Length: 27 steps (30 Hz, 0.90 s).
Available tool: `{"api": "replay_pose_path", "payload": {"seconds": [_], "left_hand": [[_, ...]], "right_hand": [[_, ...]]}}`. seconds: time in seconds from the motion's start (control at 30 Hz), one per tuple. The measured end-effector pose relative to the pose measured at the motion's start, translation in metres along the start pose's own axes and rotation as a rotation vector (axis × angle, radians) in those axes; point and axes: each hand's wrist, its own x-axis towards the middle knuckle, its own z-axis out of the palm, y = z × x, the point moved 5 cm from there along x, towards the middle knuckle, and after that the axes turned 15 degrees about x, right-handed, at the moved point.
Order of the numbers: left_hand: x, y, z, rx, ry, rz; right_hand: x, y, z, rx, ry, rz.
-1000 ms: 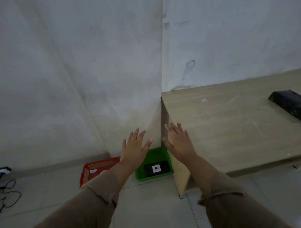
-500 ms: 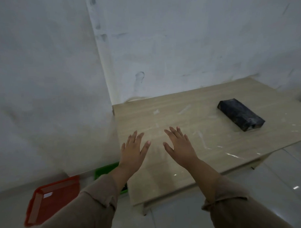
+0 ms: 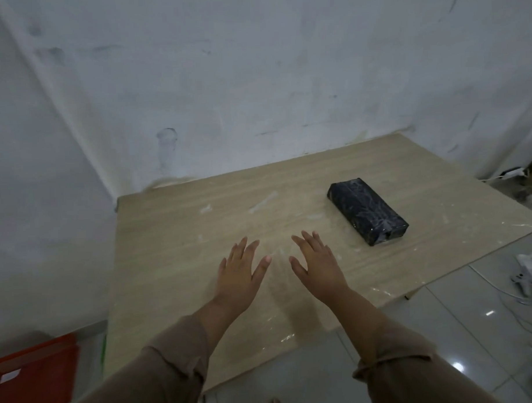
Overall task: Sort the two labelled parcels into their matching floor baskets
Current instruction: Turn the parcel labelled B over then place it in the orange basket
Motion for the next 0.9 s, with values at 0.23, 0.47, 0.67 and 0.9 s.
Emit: {"api": "replay_pose_path", "payload": {"seconds": [0.23, 0.47, 0.67, 0.9], "left_hand": [[0.066, 0.052, 0.024, -0.043, -0.05, 0.032], [0.12, 0.102, 0.035, -0.049, -0.05, 0.033], [0.154, 0.138, 0.066, -0.028, -0.085, -0.024], [0.197, 0.209, 0.116, -0.174, -0.117, -0.152]], "right_hand": [[0.05, 0.057, -0.042, 0.039, 0.047, 0.043], [0.101, 0.106, -0.087, 0.086, 0.067, 0.057], [0.131, 0.156, -0.113, 0.174, 0.037, 0.06], [0.169, 0.217, -0.164, 0.25, -0.022, -0.026]]}}
